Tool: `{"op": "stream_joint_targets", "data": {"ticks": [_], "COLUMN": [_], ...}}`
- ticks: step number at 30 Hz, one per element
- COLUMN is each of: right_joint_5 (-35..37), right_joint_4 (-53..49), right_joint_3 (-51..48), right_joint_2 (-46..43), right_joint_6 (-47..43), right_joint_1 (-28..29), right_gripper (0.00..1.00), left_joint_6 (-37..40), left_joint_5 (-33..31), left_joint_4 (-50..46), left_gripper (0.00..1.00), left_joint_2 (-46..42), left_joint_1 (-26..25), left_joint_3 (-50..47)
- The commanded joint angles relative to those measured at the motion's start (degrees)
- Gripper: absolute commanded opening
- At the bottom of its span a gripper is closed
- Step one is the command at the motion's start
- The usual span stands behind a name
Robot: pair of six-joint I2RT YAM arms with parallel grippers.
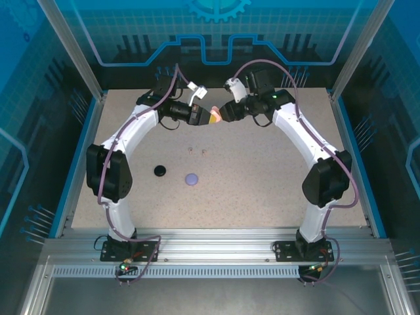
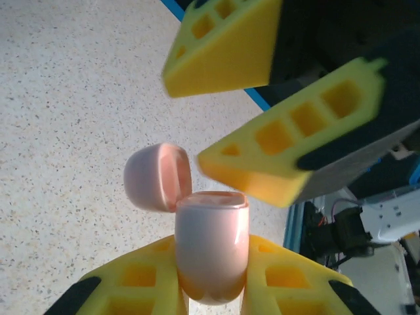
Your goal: Insert the wireless bluetooth earbuds into the charging case
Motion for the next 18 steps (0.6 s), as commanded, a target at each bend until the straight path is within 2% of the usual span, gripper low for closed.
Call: {"op": "stream_joint_targets", "data": {"ticks": [1,5,10,18], "right_joint_5": [-4.4,-5.7,-3.5,10.1], "right_joint_4": [3.0,7.4,10.6,8.8], "right_joint_3": [-2.1,-7.8,-13.4,-16.0], "right_joint_2": [-7.0,-12.7,-16.4,-13.8], "right_joint_6": [4.6,9.6,16.7,25.2], "right_joint_1": [-1.4,-2.8,-2.6,4.8], "right_gripper": [0.55,0.64,0.69,0.69], "left_joint_6": [-9.4,-17.8,-21.4,-23.5], "left_joint_5": [-0.1,-0.9,-4.3,-11.8], "left_joint_4": [14.8,27.8,35.3,42.7], "left_gripper": [0.0,0.0,0.0,0.0], "left_joint_2": [-5.1,-9.1,-15.1,-25.5], "left_joint_1": [2.5,5.1,5.8,5.8], "left_joint_3": [-6.0,-13.7,-20.1,-28.3]}}
